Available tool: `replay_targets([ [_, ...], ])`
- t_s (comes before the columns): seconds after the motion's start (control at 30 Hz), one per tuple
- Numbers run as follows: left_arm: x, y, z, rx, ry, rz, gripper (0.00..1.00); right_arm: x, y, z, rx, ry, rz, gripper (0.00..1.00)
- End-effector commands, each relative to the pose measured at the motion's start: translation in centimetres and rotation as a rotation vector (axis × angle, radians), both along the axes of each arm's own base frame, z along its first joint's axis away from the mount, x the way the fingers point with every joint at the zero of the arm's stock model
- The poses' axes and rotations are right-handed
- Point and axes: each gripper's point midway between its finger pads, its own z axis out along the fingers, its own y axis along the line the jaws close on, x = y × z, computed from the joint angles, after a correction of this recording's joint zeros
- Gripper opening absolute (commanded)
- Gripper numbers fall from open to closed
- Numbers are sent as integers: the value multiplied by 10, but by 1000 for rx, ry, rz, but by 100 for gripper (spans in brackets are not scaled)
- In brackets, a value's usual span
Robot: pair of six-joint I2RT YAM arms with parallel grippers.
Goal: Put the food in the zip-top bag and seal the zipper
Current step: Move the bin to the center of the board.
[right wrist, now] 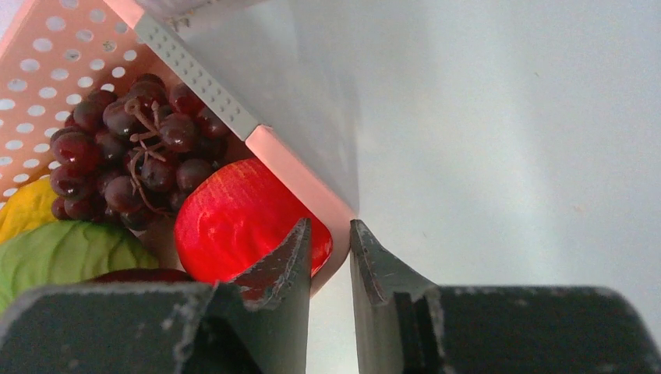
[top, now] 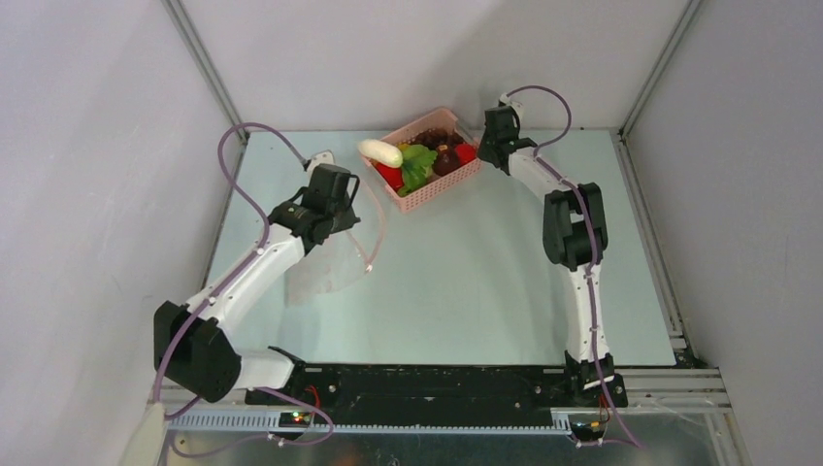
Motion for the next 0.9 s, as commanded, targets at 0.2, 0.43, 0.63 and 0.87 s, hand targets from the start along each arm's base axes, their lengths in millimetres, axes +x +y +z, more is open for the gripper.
replay_targets([
  [0.2, -13, 1, 28, -60, -80, 40, 0, -122, -53, -5, -108, 189, -208, 0],
  [0.43, -31, -4, 22, -95, -74, 21, 0, -246, -98, -30, -188, 391, -390, 0],
  [0.63, -46, -9, 11, -127, -50, -13, 0, -331, -121, -35, -142, 432, -504, 4],
  [0.87, -53, -18, 4, -128, -29, -72, 0, -372, -127, -13, -81, 373, -493, 23],
])
